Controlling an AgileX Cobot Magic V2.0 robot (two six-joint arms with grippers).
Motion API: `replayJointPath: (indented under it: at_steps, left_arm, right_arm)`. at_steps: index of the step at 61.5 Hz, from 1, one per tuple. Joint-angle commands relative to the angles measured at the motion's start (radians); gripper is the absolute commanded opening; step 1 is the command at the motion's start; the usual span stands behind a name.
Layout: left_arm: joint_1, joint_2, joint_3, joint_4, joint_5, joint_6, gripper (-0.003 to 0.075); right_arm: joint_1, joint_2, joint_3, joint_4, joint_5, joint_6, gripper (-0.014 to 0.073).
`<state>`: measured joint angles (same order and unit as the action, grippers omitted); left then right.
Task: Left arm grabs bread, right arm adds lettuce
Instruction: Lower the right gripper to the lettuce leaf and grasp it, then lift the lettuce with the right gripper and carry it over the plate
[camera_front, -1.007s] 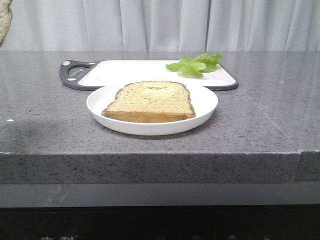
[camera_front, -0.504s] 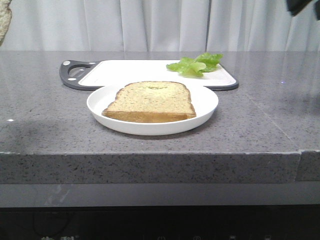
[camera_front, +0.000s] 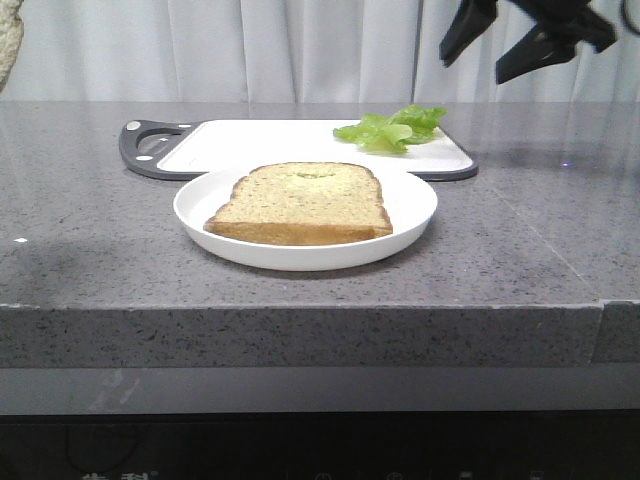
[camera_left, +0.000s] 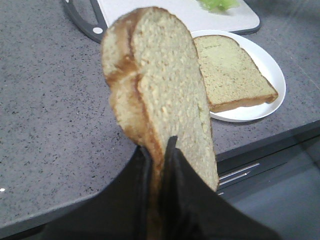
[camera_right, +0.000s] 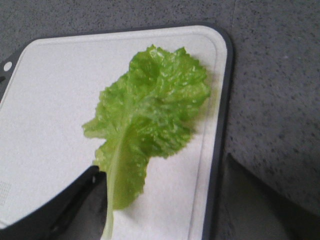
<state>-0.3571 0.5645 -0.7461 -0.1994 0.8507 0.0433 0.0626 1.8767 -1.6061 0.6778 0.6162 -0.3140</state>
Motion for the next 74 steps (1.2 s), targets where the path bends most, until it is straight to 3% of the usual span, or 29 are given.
replayJointPath:
  at_steps: [1, 21, 41, 48, 62, 74]
  left_arm:
    - [-0.006, 0.005, -0.027, -0.012, -0.083, -0.012, -0.0020]
    - [-0.006, 0.005, -0.027, -0.012, -0.083, -0.012, -0.0020]
    - [-0.006, 0.005, -0.027, -0.012, -0.083, -0.012, -0.0020]
    - [-0.006, 0.005, -0.027, -0.012, -0.083, -0.012, -0.0020]
    - [-0.006, 0.005, -0.027, -0.012, -0.083, -0.012, -0.0020]
    - [-0.006, 0.005, -0.027, -0.012, -0.083, -0.012, -0.0020]
  right_arm:
    - [0.001, 0.024, -0.112, 0.055, -0.023, -0.020, 0.0511]
    - [0.003, 0.216, -0.321, 0.073, 0.009, -0.020, 0.0511]
    - [0.042, 0.257, -0.345, 0.078, 0.033, -0.025, 0.0505]
    - [0.053, 0.259, -0.345, 0.078, 0.037, -0.032, 0.0423]
    - [0.061, 0.259, -0.345, 0.078, 0.028, -0.032, 0.0117]
    - [0.061, 0.228, -0.345, 0.079, 0.036, -0.032, -0.0060]
